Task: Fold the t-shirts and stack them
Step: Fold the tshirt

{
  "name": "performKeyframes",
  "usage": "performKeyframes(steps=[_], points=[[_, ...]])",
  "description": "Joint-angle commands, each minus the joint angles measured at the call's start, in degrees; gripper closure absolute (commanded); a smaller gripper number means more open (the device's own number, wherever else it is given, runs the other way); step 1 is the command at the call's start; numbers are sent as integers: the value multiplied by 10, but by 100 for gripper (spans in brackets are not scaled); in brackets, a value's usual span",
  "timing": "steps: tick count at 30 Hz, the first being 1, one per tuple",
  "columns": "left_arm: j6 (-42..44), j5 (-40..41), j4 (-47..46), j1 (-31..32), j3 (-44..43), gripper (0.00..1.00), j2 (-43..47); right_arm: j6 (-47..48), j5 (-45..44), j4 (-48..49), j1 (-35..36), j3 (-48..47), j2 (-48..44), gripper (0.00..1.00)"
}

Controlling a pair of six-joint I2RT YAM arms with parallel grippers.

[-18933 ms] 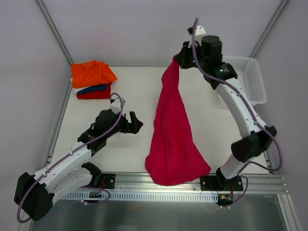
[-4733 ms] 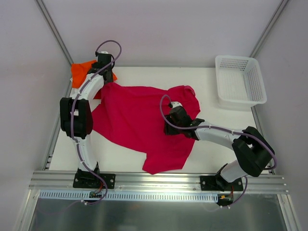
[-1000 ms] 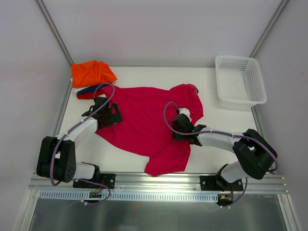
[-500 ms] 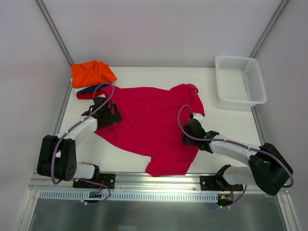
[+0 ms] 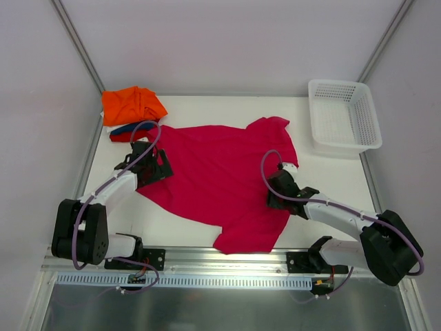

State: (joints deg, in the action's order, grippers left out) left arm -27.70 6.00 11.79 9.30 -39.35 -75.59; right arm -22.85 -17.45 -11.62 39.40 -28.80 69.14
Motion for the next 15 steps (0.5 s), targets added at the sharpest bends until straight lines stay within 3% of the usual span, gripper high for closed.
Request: performKeyframes(steps=[1, 15], points=[[-5, -3, -6, -6, 10, 1, 26, 5, -3, -60, -19, -12, -5, 55], [1, -12, -6, -13, 9, 1, 36, -4, 87, -37, -115, -10, -20, 54]])
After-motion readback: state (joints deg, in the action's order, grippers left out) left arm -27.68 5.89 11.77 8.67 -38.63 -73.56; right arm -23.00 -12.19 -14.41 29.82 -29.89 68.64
